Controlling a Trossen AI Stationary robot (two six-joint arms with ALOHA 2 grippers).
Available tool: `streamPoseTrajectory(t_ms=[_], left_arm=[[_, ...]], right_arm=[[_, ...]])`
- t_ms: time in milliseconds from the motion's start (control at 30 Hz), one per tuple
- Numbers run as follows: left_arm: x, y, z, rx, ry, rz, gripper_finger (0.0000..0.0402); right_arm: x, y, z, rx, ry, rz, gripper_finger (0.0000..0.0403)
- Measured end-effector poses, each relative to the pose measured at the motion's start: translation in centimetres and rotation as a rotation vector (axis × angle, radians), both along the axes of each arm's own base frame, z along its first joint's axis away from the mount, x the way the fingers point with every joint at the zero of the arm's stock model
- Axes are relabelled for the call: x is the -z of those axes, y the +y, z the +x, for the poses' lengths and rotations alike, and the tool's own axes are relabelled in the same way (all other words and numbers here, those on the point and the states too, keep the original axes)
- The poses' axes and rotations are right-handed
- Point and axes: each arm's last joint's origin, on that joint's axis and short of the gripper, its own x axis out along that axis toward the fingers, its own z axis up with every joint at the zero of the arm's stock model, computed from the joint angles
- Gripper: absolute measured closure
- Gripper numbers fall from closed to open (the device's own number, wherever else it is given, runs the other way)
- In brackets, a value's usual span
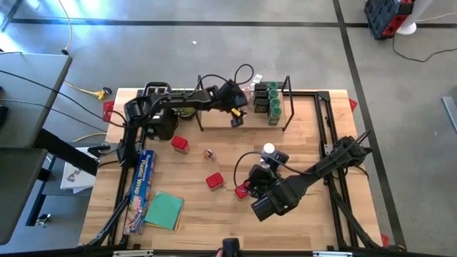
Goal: Shelf spices
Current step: Put the left brown seasoning bottle on the shelf aligned with the other brown seasoning bottles, then adjust the brown seasoning bottle
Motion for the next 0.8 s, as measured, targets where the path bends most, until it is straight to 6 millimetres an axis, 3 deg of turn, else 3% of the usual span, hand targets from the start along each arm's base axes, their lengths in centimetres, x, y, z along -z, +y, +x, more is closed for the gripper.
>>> streamPoseTrajectory(t_ms=[167, 533, 633, 800], left_arm=[[0.1, 1.0, -0.2, -0.012, -0.037, -0.035, 0.0207], [-0.8, 1.8, -0.1, 0.002, -0.128, -0.043, 0.0143], [-2.9, 1.2, -0.8, 0.011, -0.141, -0.029, 0.0142], [-9.6, -0.5, -3.9, 0.033, -0.188, 0.022, 0.0144]], right_arm=[[0.0, 0.0, 0.0, 0.001, 0.000, 0.000, 0.0153], [-0.2, -0.3, 0.2, 0.025, -0.072, -0.042, 0.0153], [-0.3, -0.9, 0.7, 0.059, -0.143, -0.072, 0.0153], [0.0, -3.3, 1.8, 0.088, -0.020, -0.012, 0.0153]])
